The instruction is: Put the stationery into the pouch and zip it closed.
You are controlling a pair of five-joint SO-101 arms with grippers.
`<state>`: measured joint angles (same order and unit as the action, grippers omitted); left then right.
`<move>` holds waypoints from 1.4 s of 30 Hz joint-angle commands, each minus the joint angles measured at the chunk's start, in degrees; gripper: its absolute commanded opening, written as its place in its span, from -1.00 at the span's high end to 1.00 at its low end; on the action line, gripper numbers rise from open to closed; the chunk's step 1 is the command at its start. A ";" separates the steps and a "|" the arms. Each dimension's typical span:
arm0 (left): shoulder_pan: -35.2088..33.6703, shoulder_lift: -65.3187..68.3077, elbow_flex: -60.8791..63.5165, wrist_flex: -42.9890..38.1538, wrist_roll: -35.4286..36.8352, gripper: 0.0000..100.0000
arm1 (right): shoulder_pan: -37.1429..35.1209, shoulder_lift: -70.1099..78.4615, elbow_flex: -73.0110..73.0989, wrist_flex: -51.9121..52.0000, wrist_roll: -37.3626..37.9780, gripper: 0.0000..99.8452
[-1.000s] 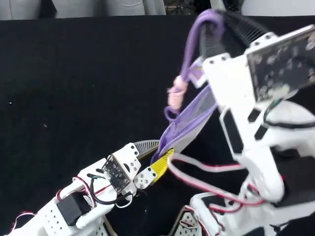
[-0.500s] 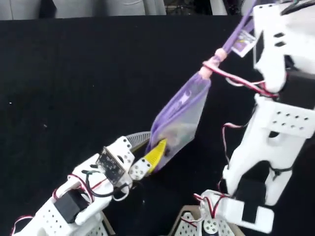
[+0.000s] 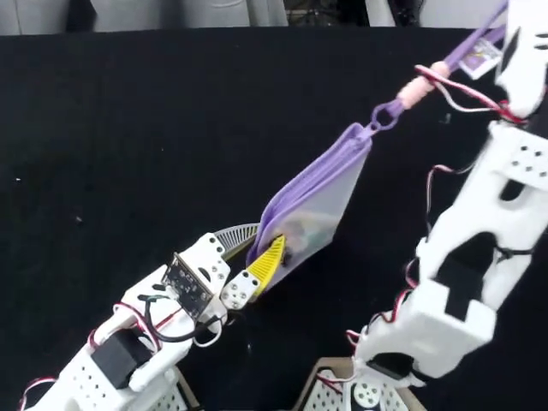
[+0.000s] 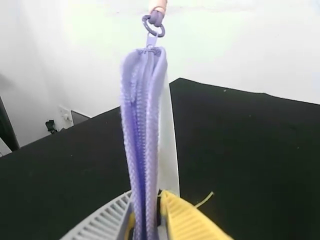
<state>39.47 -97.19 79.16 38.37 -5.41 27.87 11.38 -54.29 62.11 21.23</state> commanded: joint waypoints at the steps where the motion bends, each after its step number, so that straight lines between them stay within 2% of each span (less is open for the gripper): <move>1: -1.45 -0.18 -2.15 1.14 -0.09 0.95 | 7.30 3.03 -8.75 -2.02 -2.02 0.97; 7: -1.54 -0.18 -1.98 0.88 -0.18 0.95 | 7.65 5.05 -14.29 1.23 -5.98 0.97; 10: -3.38 -0.18 -1.71 0.09 0.09 0.94 | 2.90 4.35 -17.54 5.89 -5.63 0.97; 15: -10.77 0.09 2.42 -7.74 0.09 0.94 | -8.00 4.35 -21.49 11.87 -5.01 0.97; 19: -14.02 0.35 5.58 -12.31 0.18 0.94 | -17.58 4.79 -21.49 14.77 0.09 0.97; 23: -17.10 0.35 5.93 -12.13 0.18 0.93 | -22.59 6.20 -20.26 15.65 2.55 0.97; 27: -22.46 0.35 8.48 -12.04 0.70 0.67 | -25.67 9.45 -18.42 14.59 5.98 0.97; 29: -26.07 0.35 10.95 -12.04 3.43 0.56 | -27.16 11.65 -18.33 14.59 8.88 0.97; 36: -36.26 -0.09 13.49 -12.13 5.01 0.55 | -31.30 17.10 -18.68 14.77 14.24 0.97; 39: -37.23 -0.09 13.67 -9.58 4.75 0.55 | -32.88 18.24 -18.24 15.30 15.91 0.97; 42: -35.74 -0.09 13.41 -2.55 -0.18 0.54 | -34.64 19.82 -18.42 17.41 18.90 0.97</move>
<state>3.60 -96.57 93.23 29.41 -1.01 -4.48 30.81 -72.22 77.67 36.70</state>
